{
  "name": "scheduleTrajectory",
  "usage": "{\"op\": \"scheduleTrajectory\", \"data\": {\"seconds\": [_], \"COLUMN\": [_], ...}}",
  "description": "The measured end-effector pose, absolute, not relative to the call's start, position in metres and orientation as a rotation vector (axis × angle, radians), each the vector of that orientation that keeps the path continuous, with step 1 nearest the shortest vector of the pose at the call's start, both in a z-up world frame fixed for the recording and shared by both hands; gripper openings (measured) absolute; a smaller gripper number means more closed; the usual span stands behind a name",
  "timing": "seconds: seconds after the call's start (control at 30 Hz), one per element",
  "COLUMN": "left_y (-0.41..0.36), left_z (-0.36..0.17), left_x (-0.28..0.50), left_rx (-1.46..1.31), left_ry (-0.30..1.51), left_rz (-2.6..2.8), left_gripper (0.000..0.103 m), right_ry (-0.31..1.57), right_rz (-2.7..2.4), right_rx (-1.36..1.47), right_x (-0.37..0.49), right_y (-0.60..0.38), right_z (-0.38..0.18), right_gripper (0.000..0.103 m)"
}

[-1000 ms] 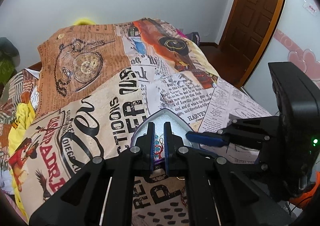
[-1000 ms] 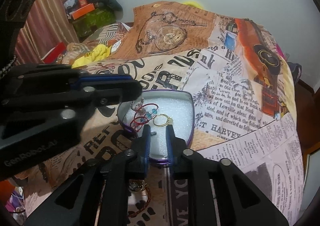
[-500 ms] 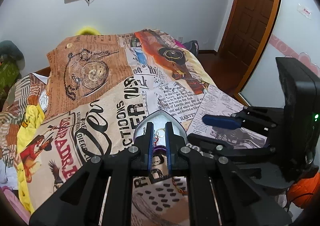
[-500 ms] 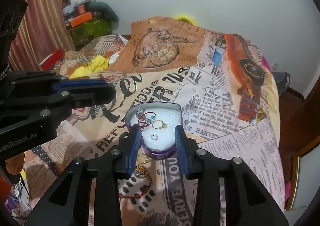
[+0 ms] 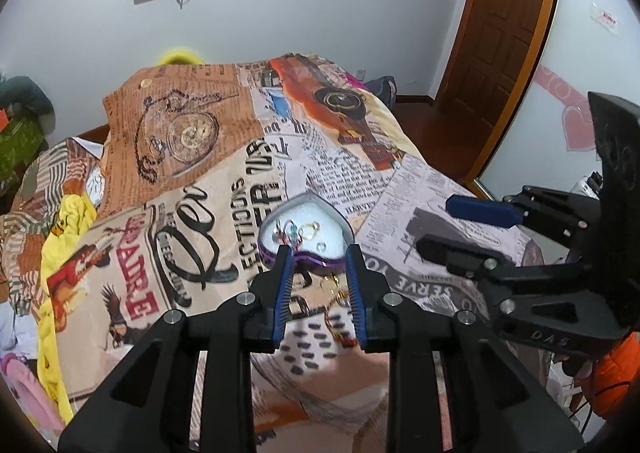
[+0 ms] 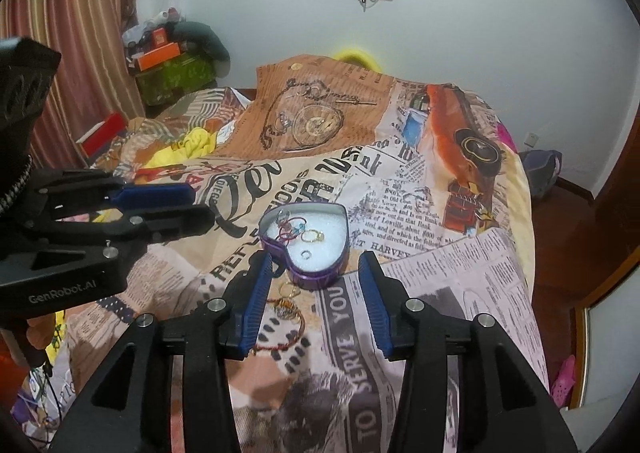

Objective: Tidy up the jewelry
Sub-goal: 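Move both tools back toward the beaded bracelets and rings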

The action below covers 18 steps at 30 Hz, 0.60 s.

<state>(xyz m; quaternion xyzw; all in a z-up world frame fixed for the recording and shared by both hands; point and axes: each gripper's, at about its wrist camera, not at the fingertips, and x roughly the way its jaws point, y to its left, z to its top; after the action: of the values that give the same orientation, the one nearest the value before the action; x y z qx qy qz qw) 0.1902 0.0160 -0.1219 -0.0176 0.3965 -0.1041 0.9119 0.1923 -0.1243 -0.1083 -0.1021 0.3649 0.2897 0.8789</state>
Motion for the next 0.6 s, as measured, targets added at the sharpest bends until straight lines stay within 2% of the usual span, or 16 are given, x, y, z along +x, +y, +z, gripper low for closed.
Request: {"op": "scheduleTrajectory", "data": {"seconds": [0.6], "left_y": [0.003], "left_z": [-0.198], "left_x": [0.202], "left_rx": [-0.092], "left_ry": [1.008], "left_rz": [-0.223], "left_gripper": [0.026], "right_ry": [0.887], "right_rz": [0.556], "right_rx": [-0.205], "right_x": [0.185], "right_y": [-0.144], "right_z": [-0.151], "right_gripper": [0.041]}}
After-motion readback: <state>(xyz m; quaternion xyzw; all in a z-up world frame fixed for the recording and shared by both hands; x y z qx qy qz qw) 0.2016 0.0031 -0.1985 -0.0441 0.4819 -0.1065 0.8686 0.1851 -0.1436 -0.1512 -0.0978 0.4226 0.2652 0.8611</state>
